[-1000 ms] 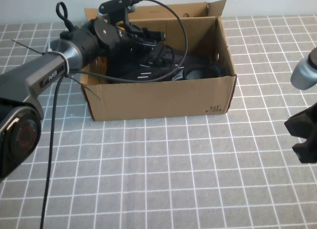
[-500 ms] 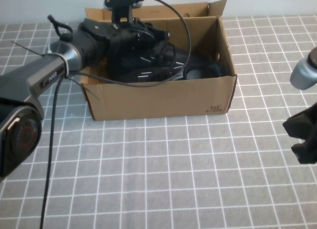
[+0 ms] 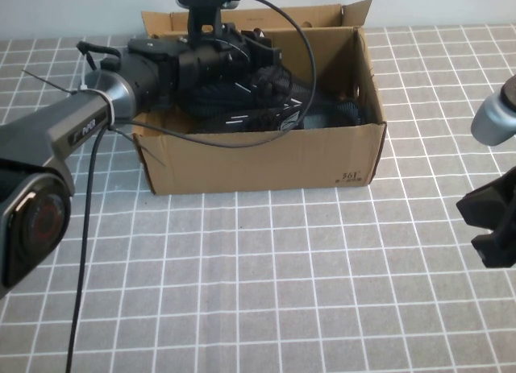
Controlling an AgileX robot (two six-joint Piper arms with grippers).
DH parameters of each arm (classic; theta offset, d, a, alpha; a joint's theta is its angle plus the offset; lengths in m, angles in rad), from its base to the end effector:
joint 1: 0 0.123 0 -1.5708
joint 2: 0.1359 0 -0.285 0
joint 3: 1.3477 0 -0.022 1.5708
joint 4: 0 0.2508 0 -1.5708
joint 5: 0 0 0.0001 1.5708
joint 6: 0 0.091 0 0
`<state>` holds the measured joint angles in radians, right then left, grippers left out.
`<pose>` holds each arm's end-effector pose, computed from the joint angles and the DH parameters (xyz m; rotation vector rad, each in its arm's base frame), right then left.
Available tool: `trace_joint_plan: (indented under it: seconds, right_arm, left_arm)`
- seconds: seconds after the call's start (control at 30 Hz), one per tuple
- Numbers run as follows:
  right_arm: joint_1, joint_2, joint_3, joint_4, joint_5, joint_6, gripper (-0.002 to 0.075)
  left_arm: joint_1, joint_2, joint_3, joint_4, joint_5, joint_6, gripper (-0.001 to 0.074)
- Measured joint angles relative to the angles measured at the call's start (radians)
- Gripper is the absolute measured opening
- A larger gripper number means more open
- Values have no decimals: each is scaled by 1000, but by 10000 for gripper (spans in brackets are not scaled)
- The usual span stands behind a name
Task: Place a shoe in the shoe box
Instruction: Adjust the shoe
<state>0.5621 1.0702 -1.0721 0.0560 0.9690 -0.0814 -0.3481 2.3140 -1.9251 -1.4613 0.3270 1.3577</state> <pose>0.1705 0.1123 0.3634 -0.7632 2.3485 0.2806 0.5041 -0.2139 0.2226 0.4623 1.8823 -0.6090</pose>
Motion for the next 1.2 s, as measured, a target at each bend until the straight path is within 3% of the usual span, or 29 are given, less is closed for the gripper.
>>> trace_joint_plan:
  seconds: [0.1,0.3,0.43,0.53,0.77,1.03,1.2]
  right_arm:
    - [0,0,0,2,0,0,-16]
    - [0,0,0,6,6,0,-16]
    - [0,0,0,9,8,0,-16]
    - [0,0,0,9,14,0,-16]
    - [0,0,0,11,14,0,-16]
    - [0,0,0,17,-1,-3,-16]
    - [0,0,0,65,36,-3,-16]
  left_arm:
    - [0,-13,0,43,14,15,105]
    - [0,-99,0,85,26,11,414]
    - [0,-157,0,145,41,-106,468]
    - [0,-188,-1,259,100,-277,445]
    - [-4,-203,-2,564,332,-639,311]
    - [-43,-203,-2,690,405,-692,252]
    - [-39,-207,-2,715,512,-692,58]
